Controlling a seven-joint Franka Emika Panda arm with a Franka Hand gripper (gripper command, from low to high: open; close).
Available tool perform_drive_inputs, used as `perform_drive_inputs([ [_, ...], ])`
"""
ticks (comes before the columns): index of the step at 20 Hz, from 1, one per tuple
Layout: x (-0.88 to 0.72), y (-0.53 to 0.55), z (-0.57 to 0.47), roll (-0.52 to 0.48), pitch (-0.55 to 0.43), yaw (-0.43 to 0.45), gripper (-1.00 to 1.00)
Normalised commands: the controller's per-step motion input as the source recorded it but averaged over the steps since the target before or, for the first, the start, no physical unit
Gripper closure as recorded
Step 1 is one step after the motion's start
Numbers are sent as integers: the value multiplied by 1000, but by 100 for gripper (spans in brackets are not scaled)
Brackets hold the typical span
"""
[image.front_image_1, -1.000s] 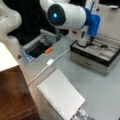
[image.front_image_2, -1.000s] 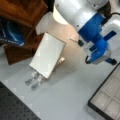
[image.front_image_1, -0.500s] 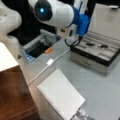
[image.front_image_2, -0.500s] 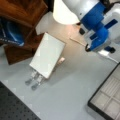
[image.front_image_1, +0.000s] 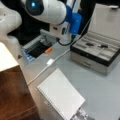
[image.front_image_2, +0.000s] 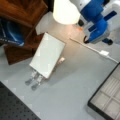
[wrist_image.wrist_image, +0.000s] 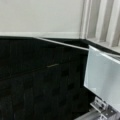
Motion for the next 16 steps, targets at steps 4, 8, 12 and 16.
perform_drive_inputs([
  [4,-167,-81,-36,-101,79,47,-100],
  [8,-199,-93,-48,-103,59,49,-100],
  [12,-202,-67,-42,-87,34,34,-100],
  [16,-223,-40,-29,-95,15,32,-100],
])
